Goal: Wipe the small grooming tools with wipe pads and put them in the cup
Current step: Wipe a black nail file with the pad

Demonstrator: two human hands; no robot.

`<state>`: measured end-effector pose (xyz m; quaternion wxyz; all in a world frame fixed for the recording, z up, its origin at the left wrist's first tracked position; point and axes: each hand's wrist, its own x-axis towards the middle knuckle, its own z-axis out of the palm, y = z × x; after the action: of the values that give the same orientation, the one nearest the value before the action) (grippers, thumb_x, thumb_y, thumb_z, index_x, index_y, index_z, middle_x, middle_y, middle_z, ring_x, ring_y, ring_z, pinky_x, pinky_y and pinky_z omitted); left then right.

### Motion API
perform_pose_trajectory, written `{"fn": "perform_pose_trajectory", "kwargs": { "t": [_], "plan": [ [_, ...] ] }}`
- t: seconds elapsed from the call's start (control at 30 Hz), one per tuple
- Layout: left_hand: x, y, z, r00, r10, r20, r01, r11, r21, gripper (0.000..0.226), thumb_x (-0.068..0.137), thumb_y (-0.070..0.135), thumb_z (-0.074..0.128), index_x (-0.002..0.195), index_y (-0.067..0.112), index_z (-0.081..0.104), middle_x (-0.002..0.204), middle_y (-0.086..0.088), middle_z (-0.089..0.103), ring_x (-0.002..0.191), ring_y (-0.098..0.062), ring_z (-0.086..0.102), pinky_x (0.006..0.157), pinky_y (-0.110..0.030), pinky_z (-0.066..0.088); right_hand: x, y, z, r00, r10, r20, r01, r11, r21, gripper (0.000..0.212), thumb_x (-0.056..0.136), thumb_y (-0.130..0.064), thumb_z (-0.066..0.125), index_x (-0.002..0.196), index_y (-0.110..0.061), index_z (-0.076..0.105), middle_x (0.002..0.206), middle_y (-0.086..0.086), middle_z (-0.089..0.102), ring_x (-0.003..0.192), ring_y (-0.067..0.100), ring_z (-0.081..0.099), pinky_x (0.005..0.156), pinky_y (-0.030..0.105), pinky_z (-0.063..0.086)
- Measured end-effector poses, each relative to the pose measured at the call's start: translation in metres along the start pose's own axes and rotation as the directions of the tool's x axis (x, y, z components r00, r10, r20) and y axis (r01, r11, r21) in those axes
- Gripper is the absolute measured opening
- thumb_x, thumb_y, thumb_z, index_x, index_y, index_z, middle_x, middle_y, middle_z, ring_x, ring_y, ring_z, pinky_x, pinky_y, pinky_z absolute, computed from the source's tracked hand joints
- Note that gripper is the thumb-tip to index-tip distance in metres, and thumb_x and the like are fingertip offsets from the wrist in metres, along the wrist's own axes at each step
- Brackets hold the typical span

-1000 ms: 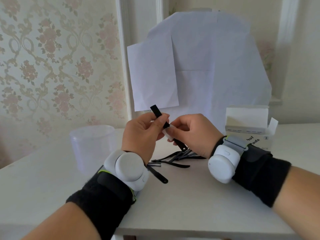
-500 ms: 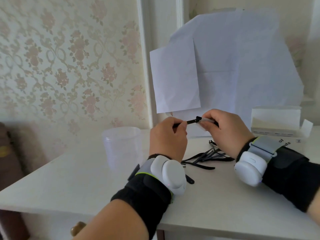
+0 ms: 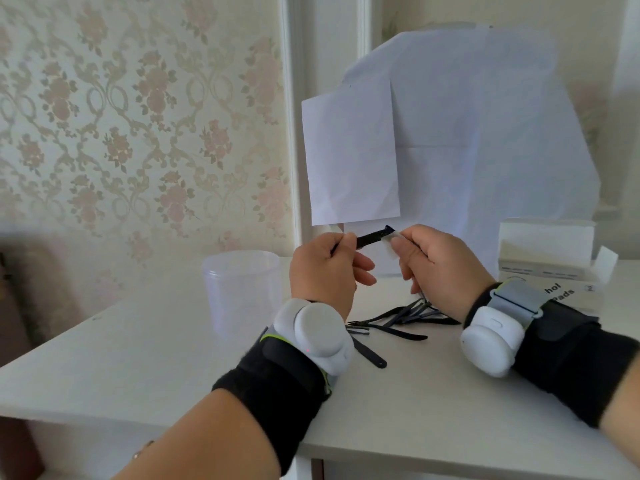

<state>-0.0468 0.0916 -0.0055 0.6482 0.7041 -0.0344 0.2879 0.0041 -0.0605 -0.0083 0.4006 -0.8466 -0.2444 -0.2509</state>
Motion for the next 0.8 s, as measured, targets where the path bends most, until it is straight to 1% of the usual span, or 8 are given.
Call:
{"fn": "perform_pose_trajectory", "kwargs": {
  "t": [0.1,0.23,0.37,0.5,0.6,0.67,0.73,0.8],
  "plan": [
    [0.003,0.0,0.0,0.994,-0.102,0.036,0.107,0.983,-0.147,0.022,0.1,0.018,0.05,0.088,0.007,0.065,0.059,-0.001,0.068,0.046,-0.011,0.058,0.052,-0.026,0.044,-0.001,0.0,0.003,0.999,0.035,0.037,-0.037,0.999,0.039,0.032,0.103,-0.035,0.04,0.083,-0.016,0.055,0.066,-0.002,0.065,0.049,0.01,0.06,0.053,0.016,0.044],
    [0.004,0.0,-0.001,0.98,-0.182,0.085,0.198,0.941,-0.274,0.023,0.1,0.016,0.049,0.089,0.003,0.064,0.061,-0.006,0.068,0.046,-0.014,0.058,0.051,-0.026,0.042,-0.001,-0.003,0.006,0.999,0.027,-0.02,-0.024,0.994,0.102,0.03,0.104,-0.03,0.04,0.082,-0.018,0.056,0.069,-0.003,0.066,0.053,0.009,0.062,0.054,0.012,0.044],
    [0.001,0.002,0.003,0.941,-0.248,0.232,0.314,0.894,-0.319,0.028,0.103,0.016,0.043,0.096,0.0,0.065,0.065,-0.01,0.069,0.048,-0.015,0.06,0.049,-0.023,0.044,-0.001,-0.001,0.005,0.996,0.044,-0.077,-0.032,0.988,0.152,0.029,0.104,-0.029,0.041,0.089,-0.013,0.06,0.068,-0.004,0.064,0.053,0.009,0.061,0.057,0.018,0.045],
    [-0.004,0.004,0.007,0.903,-0.238,0.359,0.325,0.924,-0.204,0.026,0.105,0.016,0.036,0.106,0.0,0.056,0.072,-0.012,0.072,0.055,-0.019,0.065,0.053,-0.026,0.044,0.0,0.001,0.006,0.993,0.079,-0.091,-0.057,0.973,0.225,0.031,0.104,-0.027,0.042,0.088,-0.009,0.062,0.069,-0.004,0.066,0.055,0.007,0.06,0.061,0.025,0.05],
    [-0.006,0.004,0.01,0.884,-0.242,0.4,0.306,0.946,-0.105,0.025,0.104,0.018,0.037,0.109,0.001,0.054,0.082,-0.013,0.075,0.069,-0.023,0.069,0.058,-0.027,0.044,0.001,0.003,0.006,0.991,0.122,-0.056,-0.093,0.925,0.369,0.033,0.104,-0.024,0.044,0.082,-0.01,0.065,0.07,-0.002,0.07,0.065,0.015,0.065,0.069,0.035,0.057],
    [-0.006,0.003,0.01,0.887,-0.229,0.402,0.28,0.957,-0.073,0.022,0.103,0.018,0.039,0.104,0.004,0.057,0.087,-0.011,0.076,0.076,-0.023,0.071,0.062,-0.028,0.045,0.0,0.004,0.005,0.992,0.127,-0.028,-0.1,0.886,0.454,0.037,0.104,-0.02,0.045,0.074,-0.011,0.064,0.067,-0.005,0.068,0.07,0.021,0.066,0.074,0.04,0.059],
    [-0.005,0.0,0.01,0.899,-0.201,0.388,0.237,0.97,-0.046,0.02,0.101,0.017,0.044,0.098,0.009,0.062,0.09,-0.009,0.076,0.08,-0.02,0.072,0.066,-0.027,0.047,0.001,0.004,0.005,0.99,0.143,-0.001,-0.12,0.837,0.533,0.036,0.104,-0.02,0.046,0.081,0.0,0.065,0.076,0.004,0.069,0.08,0.03,0.069,0.079,0.041,0.06],
    [-0.005,-0.002,0.009,0.906,-0.182,0.381,0.206,0.978,-0.024,0.019,0.099,0.017,0.05,0.096,0.01,0.067,0.093,-0.008,0.076,0.083,-0.017,0.072,0.07,-0.027,0.048,0.001,0.002,0.006,0.983,0.177,0.056,-0.172,0.753,0.635,0.034,0.104,-0.02,0.046,0.097,0.007,0.066,0.094,0.012,0.074,0.095,0.03,0.072,0.084,0.039,0.059]
  ]
}}
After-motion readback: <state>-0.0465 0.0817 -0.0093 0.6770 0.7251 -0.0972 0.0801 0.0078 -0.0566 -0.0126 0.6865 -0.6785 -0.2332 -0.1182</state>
